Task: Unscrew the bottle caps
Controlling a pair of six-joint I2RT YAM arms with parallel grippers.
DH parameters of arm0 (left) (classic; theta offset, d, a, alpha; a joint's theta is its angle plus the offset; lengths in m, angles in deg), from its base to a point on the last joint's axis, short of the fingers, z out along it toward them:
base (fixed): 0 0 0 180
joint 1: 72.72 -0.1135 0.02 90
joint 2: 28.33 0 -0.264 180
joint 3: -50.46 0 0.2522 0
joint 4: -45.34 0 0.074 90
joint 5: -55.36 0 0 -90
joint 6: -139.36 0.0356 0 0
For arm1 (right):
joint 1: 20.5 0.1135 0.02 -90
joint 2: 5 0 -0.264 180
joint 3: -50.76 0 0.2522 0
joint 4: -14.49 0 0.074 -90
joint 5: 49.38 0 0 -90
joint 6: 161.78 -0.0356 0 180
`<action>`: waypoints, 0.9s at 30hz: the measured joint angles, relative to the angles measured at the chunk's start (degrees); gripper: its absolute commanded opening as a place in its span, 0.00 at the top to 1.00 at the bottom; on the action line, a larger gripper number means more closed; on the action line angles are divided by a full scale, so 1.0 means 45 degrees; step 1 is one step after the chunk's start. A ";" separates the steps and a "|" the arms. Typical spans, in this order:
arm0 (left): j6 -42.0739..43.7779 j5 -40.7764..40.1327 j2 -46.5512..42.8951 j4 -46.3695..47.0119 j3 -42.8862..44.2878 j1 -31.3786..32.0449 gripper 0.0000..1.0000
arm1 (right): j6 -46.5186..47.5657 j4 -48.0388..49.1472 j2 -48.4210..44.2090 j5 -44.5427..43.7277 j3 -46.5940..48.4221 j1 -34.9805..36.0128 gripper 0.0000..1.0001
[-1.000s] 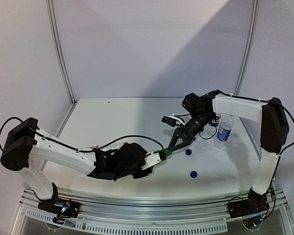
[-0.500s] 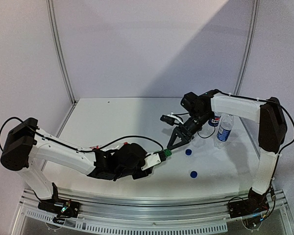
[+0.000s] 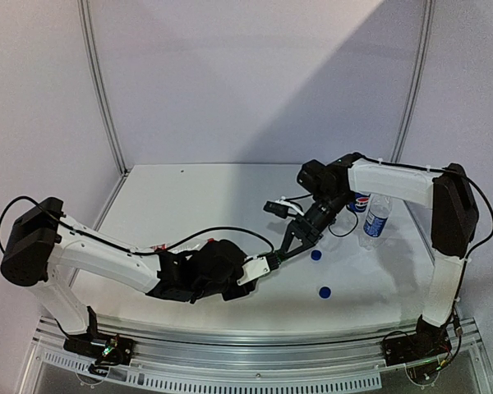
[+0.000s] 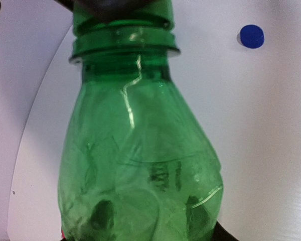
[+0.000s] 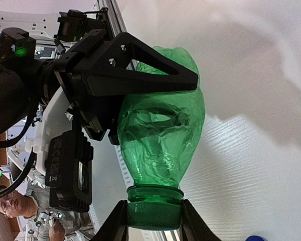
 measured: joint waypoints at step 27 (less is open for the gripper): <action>0.0282 0.3211 -0.0772 0.0185 -0.0466 -0.0636 0.59 | 1.3109 1.1375 -0.7538 -0.7048 -0.9010 0.2652 0.84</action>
